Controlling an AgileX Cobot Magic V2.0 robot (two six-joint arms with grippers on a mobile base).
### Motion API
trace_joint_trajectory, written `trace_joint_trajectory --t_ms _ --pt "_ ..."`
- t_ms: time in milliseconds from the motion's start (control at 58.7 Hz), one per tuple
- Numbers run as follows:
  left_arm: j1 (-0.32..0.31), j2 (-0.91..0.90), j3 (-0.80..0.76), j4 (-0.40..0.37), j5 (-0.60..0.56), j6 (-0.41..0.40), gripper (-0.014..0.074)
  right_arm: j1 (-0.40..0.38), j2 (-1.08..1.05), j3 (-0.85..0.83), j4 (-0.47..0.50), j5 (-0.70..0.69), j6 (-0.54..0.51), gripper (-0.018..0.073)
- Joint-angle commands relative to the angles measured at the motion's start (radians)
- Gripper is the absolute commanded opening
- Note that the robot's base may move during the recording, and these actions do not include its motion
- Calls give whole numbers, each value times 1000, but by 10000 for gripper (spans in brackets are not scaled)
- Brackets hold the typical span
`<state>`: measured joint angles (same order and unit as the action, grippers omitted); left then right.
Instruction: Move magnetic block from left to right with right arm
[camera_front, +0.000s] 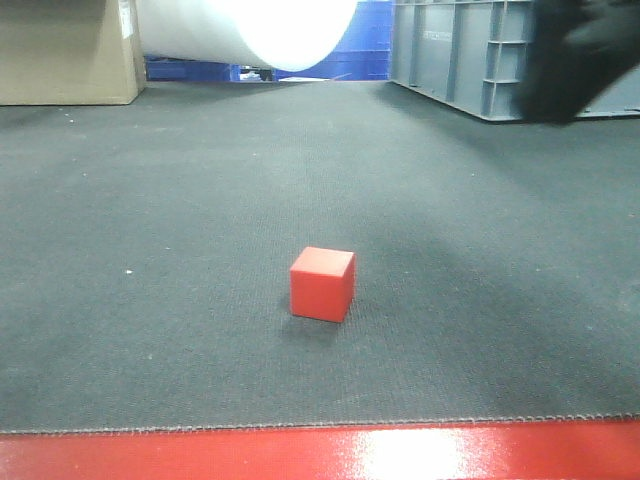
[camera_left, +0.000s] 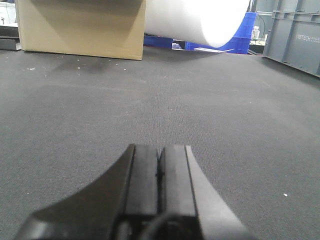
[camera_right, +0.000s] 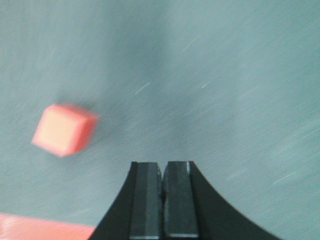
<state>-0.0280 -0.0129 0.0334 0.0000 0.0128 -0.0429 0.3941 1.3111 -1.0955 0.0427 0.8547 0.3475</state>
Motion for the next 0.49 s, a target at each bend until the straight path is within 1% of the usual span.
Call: trace_joint_trajectory --t_ms 0,102,153,273,392,477 --pt "0 -12 8 0 -88 -4 -116 -74 -119 68 41 -166 -127 51" --pt "0 -12 8 0 -88 -4 -116 -161 -204 178 62 -271 -219 51" --pt "0 -12 8 0 -88 -4 -116 -200 -243 225 70 -328 -248 51" --pt "0 -12 8 0 -88 -4 -116 -283 -331 338 81 -498 -262 51" --pt "0 -12 8 0 -88 -4 -116 -321 -420 439 78 -678 -262 51" --pt "0 -12 8 0 -88 -4 -116 -323 -482 512 74 -793 -262 51"
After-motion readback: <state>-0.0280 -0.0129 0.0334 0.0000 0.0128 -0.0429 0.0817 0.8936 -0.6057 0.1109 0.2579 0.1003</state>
